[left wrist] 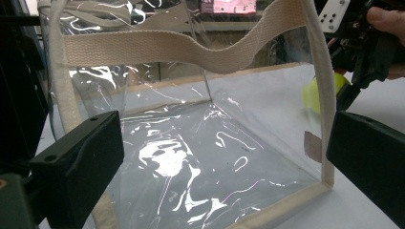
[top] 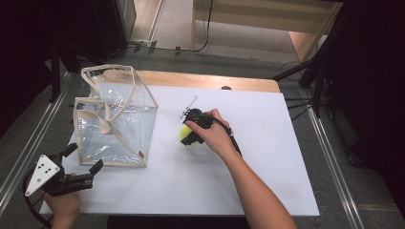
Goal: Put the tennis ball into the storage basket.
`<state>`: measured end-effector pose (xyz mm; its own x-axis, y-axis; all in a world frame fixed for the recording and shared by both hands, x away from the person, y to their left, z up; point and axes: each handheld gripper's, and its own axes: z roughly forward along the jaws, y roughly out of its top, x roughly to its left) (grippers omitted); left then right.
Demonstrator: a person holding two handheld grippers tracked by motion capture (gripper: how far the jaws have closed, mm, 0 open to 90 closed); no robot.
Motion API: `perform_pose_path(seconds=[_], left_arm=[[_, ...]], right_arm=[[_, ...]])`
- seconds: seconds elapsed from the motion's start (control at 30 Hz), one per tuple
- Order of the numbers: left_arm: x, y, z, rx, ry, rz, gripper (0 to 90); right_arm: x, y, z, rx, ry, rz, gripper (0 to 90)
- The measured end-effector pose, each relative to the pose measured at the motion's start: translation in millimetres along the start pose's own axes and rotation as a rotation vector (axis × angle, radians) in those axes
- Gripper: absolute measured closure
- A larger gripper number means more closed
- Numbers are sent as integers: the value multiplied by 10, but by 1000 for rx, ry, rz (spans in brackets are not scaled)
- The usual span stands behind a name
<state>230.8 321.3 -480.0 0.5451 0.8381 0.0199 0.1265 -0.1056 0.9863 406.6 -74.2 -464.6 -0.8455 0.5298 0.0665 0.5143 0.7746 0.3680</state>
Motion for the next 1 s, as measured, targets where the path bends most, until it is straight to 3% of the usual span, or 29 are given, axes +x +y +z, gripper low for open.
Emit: perform_pose_path(seconds=[0.6,1.0], left_arm=[[13,0,-5,-10,-8,-1,0],[12,0,-1,-13,-10,-2,0]], right_arm=[[114,206,-26,-44,28,-62,233],[261,410,9,-36,64,-102,233]])
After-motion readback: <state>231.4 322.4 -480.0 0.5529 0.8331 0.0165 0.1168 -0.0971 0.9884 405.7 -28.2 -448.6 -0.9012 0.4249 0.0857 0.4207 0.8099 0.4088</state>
